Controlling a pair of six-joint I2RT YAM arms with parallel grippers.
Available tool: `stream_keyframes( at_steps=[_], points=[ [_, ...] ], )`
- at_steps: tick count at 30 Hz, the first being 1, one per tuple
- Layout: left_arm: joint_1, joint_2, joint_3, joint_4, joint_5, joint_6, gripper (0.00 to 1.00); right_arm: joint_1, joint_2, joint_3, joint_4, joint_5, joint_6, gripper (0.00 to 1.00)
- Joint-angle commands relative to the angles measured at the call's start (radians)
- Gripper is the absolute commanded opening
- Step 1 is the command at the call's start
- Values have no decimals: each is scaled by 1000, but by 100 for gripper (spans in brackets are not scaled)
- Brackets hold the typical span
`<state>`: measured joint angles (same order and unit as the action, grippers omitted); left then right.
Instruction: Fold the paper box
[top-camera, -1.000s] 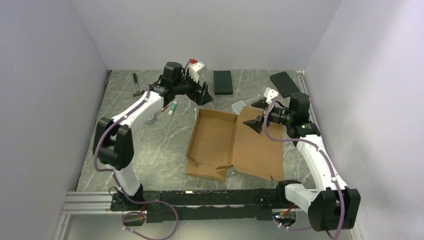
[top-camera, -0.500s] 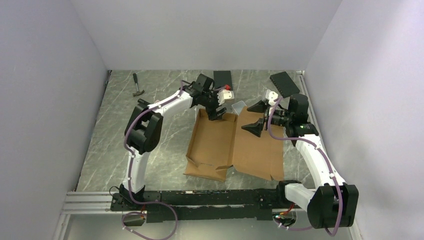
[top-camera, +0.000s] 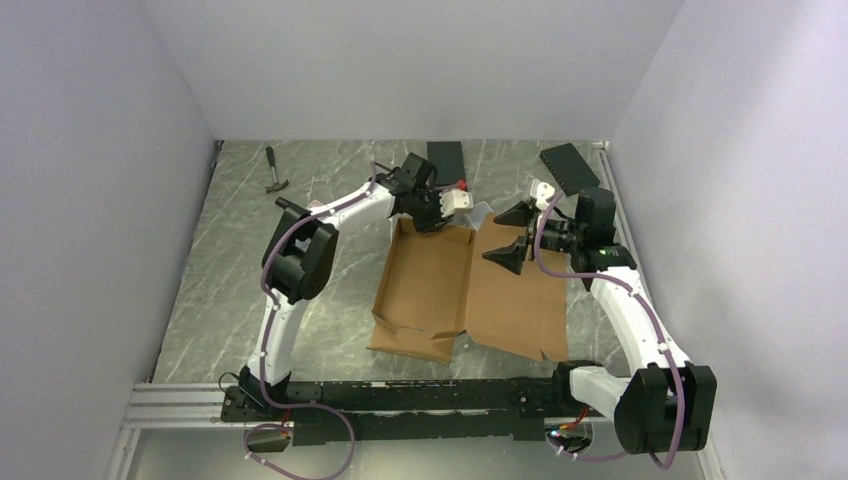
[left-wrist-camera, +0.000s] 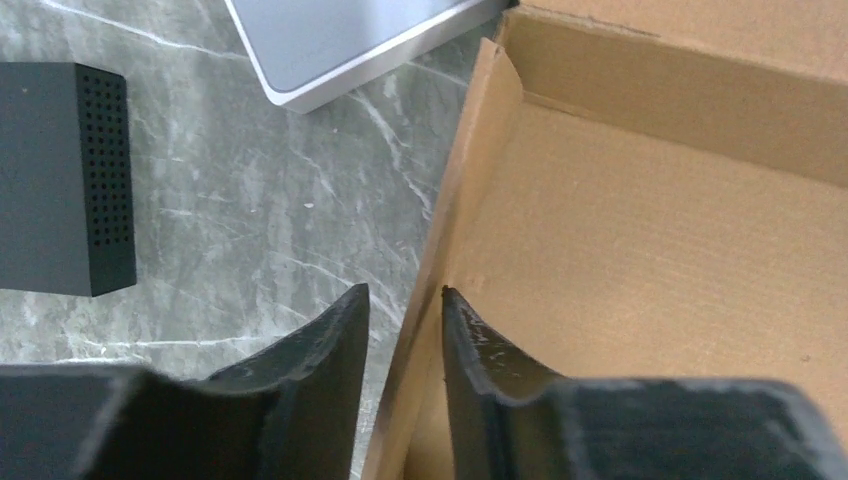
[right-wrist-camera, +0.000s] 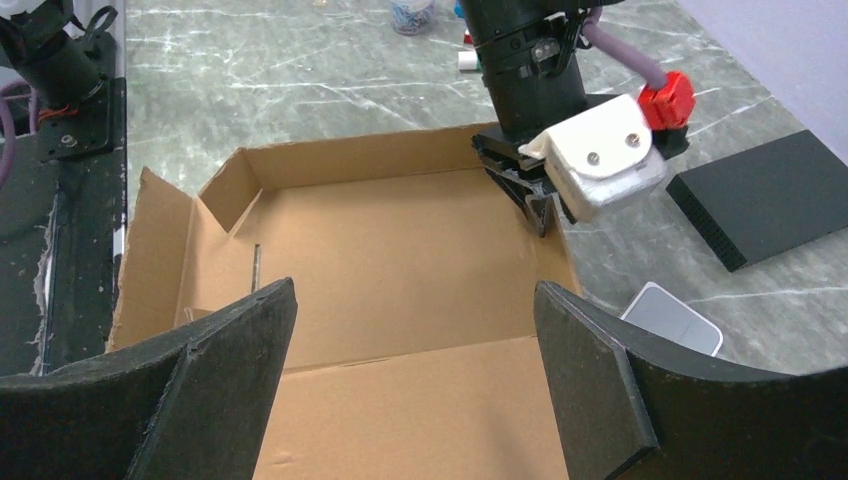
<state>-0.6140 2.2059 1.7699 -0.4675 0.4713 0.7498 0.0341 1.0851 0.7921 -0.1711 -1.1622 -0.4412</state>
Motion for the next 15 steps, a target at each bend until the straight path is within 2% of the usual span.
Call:
stream_keyframes(
  at_steps=[1, 4, 8, 12, 15],
  points=[
    [-22, -15, -30, 30, -50, 63, 26, -3, 7, 44, 10, -24, -16, 92],
    [-26, -29, -55, 41, -77, 66, 12, -5, 6, 45, 9, -20, -14, 92],
    [-29, -78, -113, 59, -168, 52, 2, -7, 7, 47, 6, -21, -14, 93],
    [-27, -185, -224, 129, -281, -38, 0, -7, 11, 51, -3, -24, -13, 92],
    [-26, -256, -260, 104, -381, -144, 0, -7, 17, 54, -5, -24, -4, 93]
  ],
)
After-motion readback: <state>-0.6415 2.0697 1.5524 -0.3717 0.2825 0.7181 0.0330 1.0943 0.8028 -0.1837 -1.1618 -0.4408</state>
